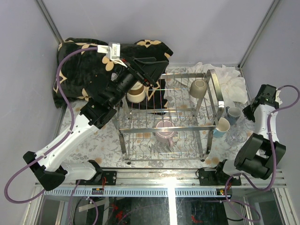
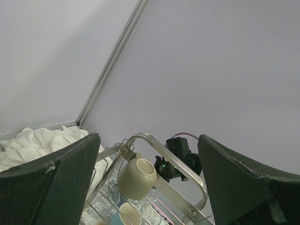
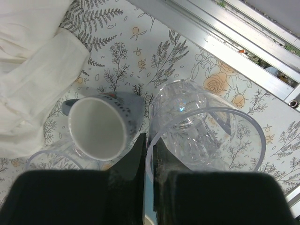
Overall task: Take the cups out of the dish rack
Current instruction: Place the cup at the center of the board, then unload the cup from the dish rack.
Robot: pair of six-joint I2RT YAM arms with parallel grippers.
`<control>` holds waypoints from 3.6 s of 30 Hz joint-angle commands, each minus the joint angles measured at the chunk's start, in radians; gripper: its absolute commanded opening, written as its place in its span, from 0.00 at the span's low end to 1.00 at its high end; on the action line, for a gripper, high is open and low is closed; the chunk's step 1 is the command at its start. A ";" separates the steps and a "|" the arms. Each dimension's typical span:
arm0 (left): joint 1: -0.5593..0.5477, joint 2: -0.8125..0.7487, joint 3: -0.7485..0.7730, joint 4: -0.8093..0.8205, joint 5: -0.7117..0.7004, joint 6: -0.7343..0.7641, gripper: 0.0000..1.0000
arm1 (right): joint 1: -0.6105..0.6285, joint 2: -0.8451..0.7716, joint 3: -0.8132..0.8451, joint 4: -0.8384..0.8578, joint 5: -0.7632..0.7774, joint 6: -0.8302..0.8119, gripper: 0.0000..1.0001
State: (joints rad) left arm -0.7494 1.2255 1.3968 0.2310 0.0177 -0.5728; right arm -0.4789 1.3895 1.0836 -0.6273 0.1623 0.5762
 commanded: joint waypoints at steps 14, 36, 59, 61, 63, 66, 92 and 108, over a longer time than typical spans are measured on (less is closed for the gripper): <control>0.008 -0.017 0.027 0.019 0.009 -0.001 0.85 | -0.014 0.014 -0.042 0.013 0.019 0.011 0.00; 0.009 -0.022 0.025 0.018 0.004 0.008 0.85 | -0.040 0.099 -0.034 -0.001 0.001 0.013 0.14; 0.008 0.025 0.075 -0.061 0.003 0.027 0.86 | -0.030 -0.131 0.275 -0.086 -0.230 0.053 0.33; 0.008 0.029 0.083 -0.080 -0.003 0.035 0.86 | -0.021 -0.142 0.359 -0.086 -0.291 0.066 0.33; 0.008 0.034 0.093 -0.099 -0.003 0.041 0.86 | -0.004 -0.146 0.438 -0.079 -0.348 0.078 0.34; 0.008 0.049 0.124 -0.143 0.005 0.064 0.86 | 0.037 -0.147 0.550 -0.039 -0.427 0.094 0.37; 0.008 0.055 0.180 -0.283 -0.014 0.194 0.86 | 0.369 -0.090 0.942 -0.003 -0.802 0.099 0.50; 0.008 0.041 0.171 -0.293 -0.031 0.214 0.86 | 0.685 0.195 1.325 -0.281 -0.531 -0.024 0.50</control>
State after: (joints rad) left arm -0.7498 1.2850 1.5433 -0.0692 -0.0074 -0.3866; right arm 0.1318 1.6096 2.4058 -0.8574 -0.4553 0.6044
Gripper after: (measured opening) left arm 0.855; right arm 0.502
